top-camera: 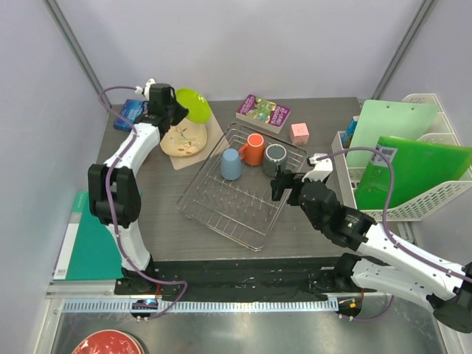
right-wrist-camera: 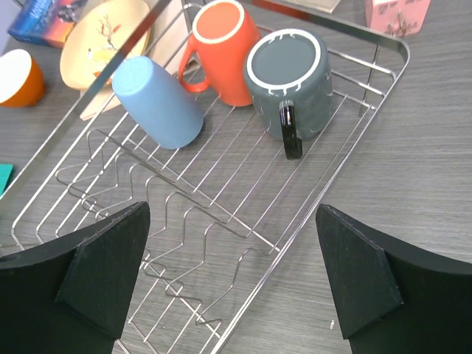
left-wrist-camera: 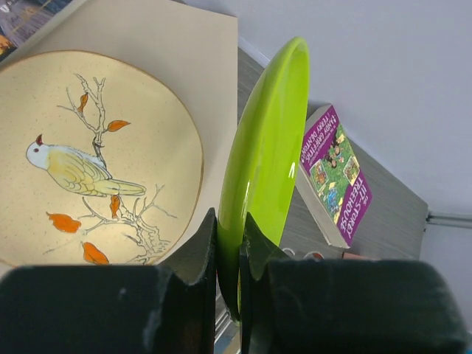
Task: Unload the mixed dishes from the dish rack
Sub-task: Place the plate at the center of the board.
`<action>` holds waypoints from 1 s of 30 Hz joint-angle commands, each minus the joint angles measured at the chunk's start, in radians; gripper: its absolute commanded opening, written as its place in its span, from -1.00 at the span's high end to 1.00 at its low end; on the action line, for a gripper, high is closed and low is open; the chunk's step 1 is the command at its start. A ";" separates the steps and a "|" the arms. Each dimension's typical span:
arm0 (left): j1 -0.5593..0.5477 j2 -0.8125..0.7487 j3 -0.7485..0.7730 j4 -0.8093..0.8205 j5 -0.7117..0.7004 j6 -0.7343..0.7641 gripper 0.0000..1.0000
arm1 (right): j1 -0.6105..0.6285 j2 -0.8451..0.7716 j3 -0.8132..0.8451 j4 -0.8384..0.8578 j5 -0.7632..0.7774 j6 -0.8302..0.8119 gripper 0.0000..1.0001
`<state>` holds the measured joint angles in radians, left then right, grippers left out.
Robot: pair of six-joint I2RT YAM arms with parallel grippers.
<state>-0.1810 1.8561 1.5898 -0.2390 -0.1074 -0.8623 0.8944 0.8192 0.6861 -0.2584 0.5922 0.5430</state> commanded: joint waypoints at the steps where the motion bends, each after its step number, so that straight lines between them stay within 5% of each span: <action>1: 0.090 0.072 0.061 0.113 0.199 -0.076 1.00 | -0.002 -0.037 0.007 0.047 0.034 -0.044 -0.99; 20: 0.141 0.328 0.171 -0.100 0.152 -0.030 0.98 | -0.005 0.018 0.013 0.042 0.078 -0.067 -0.99; 30: 0.163 0.256 0.073 -0.115 0.137 -0.024 0.59 | -0.003 0.024 0.013 0.042 0.084 -0.061 -0.99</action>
<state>-0.0296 2.1674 1.7126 -0.3061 0.0521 -0.9108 0.8944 0.8387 0.6861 -0.2474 0.6453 0.4839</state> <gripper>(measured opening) 0.188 0.992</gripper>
